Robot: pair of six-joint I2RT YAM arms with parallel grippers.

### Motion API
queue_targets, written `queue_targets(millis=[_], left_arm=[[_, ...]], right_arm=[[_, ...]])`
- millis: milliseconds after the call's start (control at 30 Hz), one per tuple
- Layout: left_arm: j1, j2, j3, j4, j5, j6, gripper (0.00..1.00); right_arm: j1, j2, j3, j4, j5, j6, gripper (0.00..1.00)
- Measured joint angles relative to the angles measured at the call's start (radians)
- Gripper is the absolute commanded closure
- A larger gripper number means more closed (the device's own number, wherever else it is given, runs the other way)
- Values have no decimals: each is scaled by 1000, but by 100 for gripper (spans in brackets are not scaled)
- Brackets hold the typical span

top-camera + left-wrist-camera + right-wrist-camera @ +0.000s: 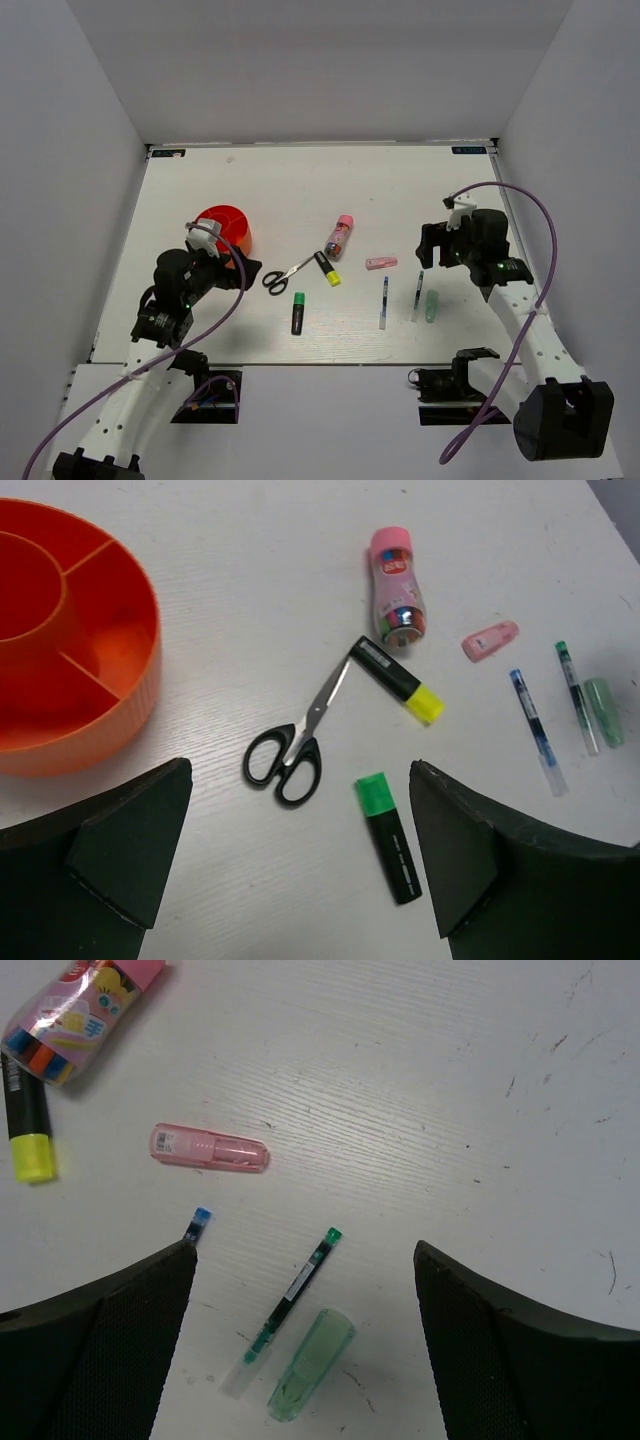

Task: Sort the stationery into containers
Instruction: Grab a piece of stationery with the left arm

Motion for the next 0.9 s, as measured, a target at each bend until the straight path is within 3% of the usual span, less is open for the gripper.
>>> queue_targets(millis=[200, 267, 300, 333, 400, 433, 500, 633, 733, 767, 867, 900], left_arm=[[-2, 6, -8, 24, 96, 0, 1], [-6, 16, -8, 33, 122, 0, 6], [-10, 23, -8, 37, 133, -1, 13], [-17, 31, -8, 40, 142, -2, 34], [-32, 56, -8, 41, 160, -7, 62], [-40, 73, -5, 40, 169, -7, 85], [-60, 123, 8, 32, 183, -3, 100], [-98, 245, 68, -4, 203, 4, 100], [-118, 340, 134, -32, 208, 13, 85], [-130, 372, 159, -45, 204, 19, 63], [-196, 470, 253, -108, 180, 63, 38], [-225, 507, 289, -128, 159, 84, 32]], right_arm=[[-6, -21, -12, 2, -26, -11, 10], [-11, -21, -12, 0, -36, -25, 10], [-13, -23, -13, 0, -39, -36, 10], [-14, -26, -15, 0, -38, -45, 10], [-15, -30, -18, -3, -23, -63, 10], [-16, -31, -18, -2, -8, -70, 10], [-19, -30, -17, -7, 34, -86, 10], [-20, -13, -15, -28, 131, -122, 10], [-20, 12, -4, -63, 177, -146, 10], [-20, 18, 1, -77, 179, -159, 10], [-20, 23, 17, -114, 148, -193, 10], [-19, 23, 19, -122, 126, -202, 42]])
